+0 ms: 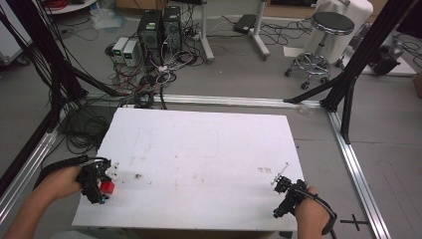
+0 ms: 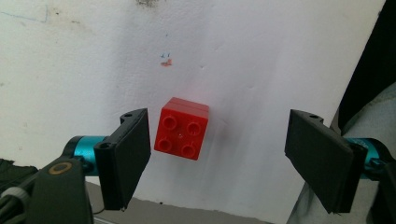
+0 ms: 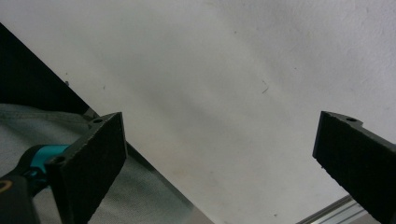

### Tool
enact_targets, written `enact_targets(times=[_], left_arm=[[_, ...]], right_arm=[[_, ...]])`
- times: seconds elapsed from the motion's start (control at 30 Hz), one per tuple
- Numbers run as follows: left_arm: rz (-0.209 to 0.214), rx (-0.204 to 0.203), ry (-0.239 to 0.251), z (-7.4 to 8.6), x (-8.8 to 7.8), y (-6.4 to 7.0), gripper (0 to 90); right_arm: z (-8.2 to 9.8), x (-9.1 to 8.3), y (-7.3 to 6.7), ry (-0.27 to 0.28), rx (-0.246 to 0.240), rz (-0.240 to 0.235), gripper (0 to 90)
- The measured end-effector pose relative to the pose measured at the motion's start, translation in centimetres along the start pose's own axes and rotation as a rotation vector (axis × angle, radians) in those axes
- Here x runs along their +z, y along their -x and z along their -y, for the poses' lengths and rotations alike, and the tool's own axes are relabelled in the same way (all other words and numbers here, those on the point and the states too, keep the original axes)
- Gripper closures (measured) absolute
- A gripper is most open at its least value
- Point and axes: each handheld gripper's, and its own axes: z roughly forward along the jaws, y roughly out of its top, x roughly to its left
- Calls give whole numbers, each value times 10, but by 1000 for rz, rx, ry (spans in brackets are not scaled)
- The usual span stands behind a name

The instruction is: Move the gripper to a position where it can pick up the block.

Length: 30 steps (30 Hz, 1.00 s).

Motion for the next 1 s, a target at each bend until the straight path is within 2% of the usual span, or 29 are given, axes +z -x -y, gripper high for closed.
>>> enact_targets(times=[0.07,0.2,0.4,0.77,0.8,0.87,1.0], left_arm=[[13,11,-1,1,0,-2,228],[12,26,-3,3,2,-6,228],[36,88,0,6,5,-11,229],[37,169,7,12,9,-17,229],[34,189,9,13,10,-17,228],[39,182,4,13,12,-18,228],[37,205,4,13,16,-20,228]], right_arm=[[0,0,0,-1,-1,0,22],[0,-1,0,1,-2,3,21],[0,0,-1,-1,1,-1,21],[0,1,-1,0,-1,-13,21],[0,1,-1,1,-2,-9,21],[1,1,-1,4,-1,-9,21],[0,0,-2,7,1,-12,21]])
